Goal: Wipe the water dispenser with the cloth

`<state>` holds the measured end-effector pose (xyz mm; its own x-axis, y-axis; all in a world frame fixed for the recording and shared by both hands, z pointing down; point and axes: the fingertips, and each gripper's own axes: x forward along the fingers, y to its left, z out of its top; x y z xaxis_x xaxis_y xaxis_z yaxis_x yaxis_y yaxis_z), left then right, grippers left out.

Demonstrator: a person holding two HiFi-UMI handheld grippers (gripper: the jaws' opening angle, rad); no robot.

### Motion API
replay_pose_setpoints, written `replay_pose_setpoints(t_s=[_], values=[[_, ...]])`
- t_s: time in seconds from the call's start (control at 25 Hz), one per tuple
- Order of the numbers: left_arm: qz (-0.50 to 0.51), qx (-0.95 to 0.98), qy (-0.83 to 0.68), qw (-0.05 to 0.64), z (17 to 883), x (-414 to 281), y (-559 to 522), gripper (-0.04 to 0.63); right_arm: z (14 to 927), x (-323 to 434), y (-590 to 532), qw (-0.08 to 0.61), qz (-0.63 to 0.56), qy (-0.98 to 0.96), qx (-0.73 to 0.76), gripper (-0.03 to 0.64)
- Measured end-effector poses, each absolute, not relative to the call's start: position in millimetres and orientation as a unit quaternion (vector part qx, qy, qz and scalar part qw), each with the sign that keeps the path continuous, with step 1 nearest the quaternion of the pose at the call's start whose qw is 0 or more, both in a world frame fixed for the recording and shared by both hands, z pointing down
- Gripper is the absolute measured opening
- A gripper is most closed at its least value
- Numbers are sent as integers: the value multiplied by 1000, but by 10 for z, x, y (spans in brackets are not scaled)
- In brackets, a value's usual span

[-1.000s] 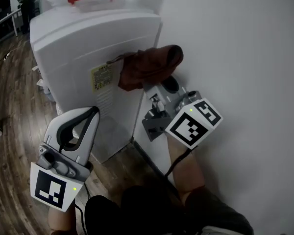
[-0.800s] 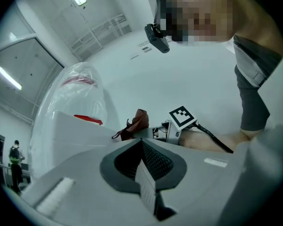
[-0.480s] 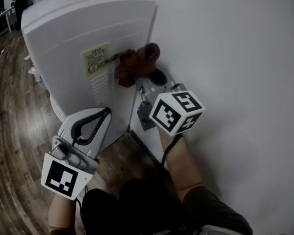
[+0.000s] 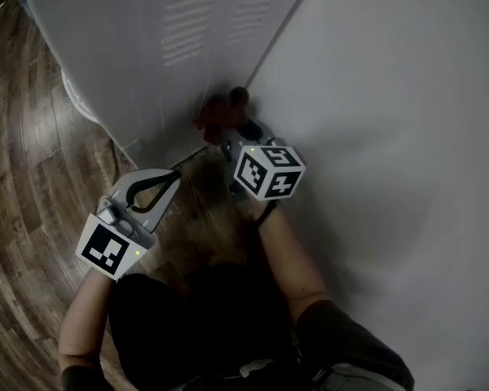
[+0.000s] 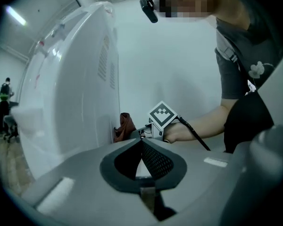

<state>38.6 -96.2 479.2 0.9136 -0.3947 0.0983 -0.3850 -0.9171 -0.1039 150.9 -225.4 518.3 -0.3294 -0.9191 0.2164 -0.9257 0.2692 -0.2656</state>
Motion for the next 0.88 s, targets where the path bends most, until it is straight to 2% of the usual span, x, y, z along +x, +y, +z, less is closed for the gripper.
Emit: replay_pose_setpoints(t_s=[0.28, 0.48, 0.64, 0.8, 0.88], values=[[-106, -980, 167, 3, 5659, 267, -934, 18, 6933, 1499, -2251, 122, 264, -767, 572, 59], [-121, -977, 175, -15, 6104, 212, -1023, 18, 7580, 1514, -2295, 159, 288, -745, 581, 60], [-101, -978, 179, -25, 5973, 152, -990, 18, 7575, 1494, -2208, 136, 311, -743, 577, 59], [-75, -978, 196, -2, 5394, 47, -994, 18, 7062, 1509, -2032, 118, 308, -750, 573, 60], [-57, -973, 223, -15, 5082, -28, -1010, 18, 6692, 1495, -1927, 110, 308, -753, 571, 60]])
